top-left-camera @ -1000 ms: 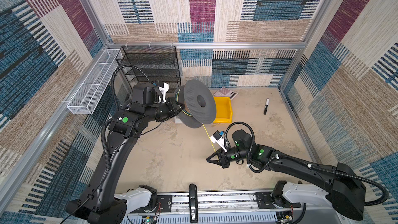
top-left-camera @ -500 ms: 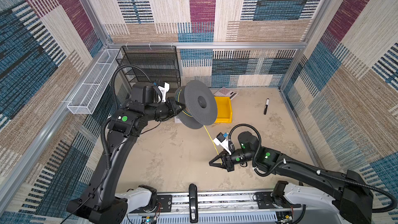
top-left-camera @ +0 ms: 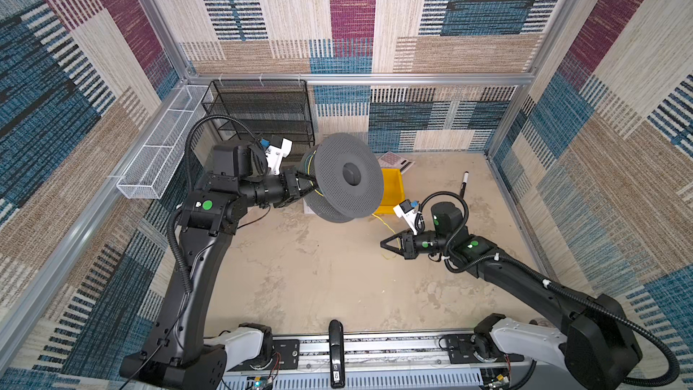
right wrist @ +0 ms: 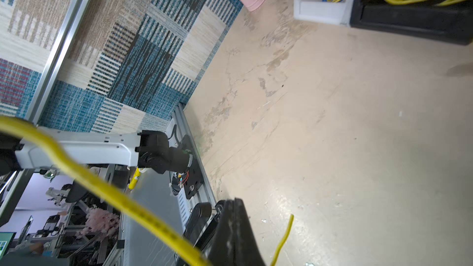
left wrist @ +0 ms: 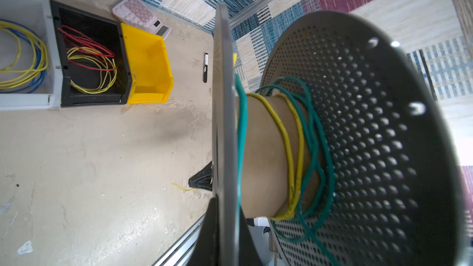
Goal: Wrap the cables
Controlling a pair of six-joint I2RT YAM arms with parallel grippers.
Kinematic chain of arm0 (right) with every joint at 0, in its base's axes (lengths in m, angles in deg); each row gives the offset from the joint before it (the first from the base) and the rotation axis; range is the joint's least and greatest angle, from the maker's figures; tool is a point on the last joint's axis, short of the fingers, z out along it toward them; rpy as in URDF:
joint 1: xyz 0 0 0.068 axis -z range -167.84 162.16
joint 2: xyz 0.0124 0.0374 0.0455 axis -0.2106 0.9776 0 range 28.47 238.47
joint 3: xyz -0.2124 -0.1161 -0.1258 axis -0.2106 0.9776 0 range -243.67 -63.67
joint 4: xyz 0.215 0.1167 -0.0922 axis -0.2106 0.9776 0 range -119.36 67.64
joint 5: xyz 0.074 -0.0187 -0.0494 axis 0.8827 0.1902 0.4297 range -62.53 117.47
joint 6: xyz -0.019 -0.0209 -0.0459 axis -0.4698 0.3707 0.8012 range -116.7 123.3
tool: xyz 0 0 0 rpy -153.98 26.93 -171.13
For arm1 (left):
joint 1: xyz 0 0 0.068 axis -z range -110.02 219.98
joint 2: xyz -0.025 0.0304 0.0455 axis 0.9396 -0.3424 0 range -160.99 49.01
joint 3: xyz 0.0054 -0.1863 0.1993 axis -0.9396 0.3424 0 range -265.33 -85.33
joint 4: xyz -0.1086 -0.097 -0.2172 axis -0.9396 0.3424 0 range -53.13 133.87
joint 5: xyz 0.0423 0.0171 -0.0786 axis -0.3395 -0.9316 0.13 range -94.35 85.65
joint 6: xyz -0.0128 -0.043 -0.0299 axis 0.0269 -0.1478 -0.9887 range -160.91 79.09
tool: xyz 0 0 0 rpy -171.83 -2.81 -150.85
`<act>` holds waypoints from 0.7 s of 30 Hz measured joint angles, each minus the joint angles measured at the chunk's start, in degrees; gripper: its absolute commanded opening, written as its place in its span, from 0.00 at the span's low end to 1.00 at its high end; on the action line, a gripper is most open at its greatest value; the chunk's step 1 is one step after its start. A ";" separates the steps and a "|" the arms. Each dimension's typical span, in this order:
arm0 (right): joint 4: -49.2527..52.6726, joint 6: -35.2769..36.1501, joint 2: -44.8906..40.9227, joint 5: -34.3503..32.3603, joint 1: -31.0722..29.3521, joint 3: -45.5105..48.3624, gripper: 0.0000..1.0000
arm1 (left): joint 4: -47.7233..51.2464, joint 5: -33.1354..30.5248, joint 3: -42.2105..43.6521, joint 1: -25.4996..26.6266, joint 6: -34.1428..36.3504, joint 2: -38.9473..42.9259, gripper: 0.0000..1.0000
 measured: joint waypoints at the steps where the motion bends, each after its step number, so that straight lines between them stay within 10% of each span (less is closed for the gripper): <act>1: 1.86 1.22 1.36 0.52 1.38 -2.08 0.00 | 0.35 0.17 1.27 0.26 1.70 1.16 0.00; 10: 23.69 12.44 8.37 1.27 8.31 -19.19 0.00 | 4.74 -8.37 12.63 9.64 18.53 10.10 0.00; 21: 36.37 14.53 12.52 9.73 8.83 -30.64 0.00 | 8.98 -42.84 12.17 33.68 32.85 4.11 0.00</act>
